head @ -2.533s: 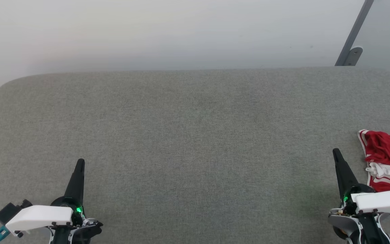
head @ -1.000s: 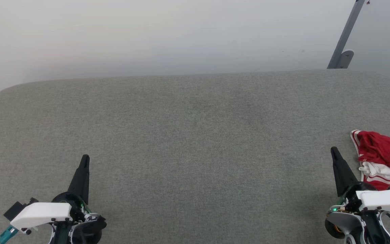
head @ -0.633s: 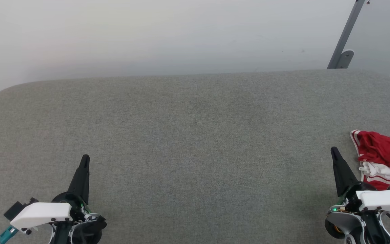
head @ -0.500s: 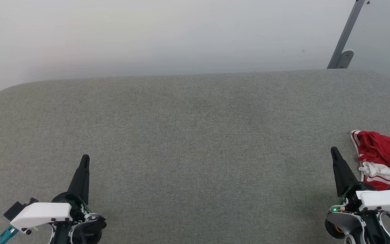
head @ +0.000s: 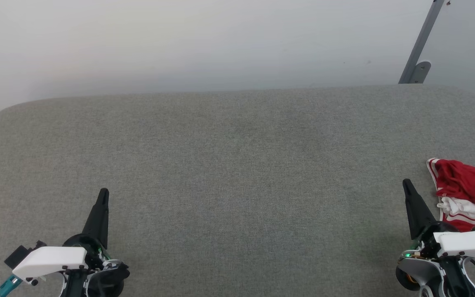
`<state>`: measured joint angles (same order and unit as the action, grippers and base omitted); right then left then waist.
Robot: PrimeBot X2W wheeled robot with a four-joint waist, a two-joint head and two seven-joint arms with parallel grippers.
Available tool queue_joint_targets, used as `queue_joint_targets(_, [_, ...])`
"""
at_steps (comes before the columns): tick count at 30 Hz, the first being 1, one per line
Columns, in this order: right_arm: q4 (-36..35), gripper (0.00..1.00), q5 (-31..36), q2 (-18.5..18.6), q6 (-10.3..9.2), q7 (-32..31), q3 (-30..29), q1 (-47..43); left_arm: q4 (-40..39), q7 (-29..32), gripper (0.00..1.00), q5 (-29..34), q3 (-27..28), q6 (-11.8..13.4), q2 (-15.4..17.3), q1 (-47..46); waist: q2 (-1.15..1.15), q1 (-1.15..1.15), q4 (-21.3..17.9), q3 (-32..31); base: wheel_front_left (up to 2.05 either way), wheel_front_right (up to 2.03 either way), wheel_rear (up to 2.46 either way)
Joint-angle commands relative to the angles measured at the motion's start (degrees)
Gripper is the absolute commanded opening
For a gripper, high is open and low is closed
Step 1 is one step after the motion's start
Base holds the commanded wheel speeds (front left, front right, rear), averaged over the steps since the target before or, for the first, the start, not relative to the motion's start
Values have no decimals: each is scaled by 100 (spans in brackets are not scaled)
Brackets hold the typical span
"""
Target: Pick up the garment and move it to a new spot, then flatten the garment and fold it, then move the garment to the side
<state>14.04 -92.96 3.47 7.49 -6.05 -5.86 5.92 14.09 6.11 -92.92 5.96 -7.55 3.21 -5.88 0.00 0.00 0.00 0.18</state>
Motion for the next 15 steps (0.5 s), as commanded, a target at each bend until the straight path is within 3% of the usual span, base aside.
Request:
queue_joint_targets(1, [10,0,12,-21,0,-14,-8,49,3,25,0,22,22,12,-12,-68,0,0,0,0,0,0,0])
queue_joint_targets(15, [10,0,22,-32,0,-26,-21,51,3,38,0,28,32,12,-16,-69,0,0,0,0,0,0,0])
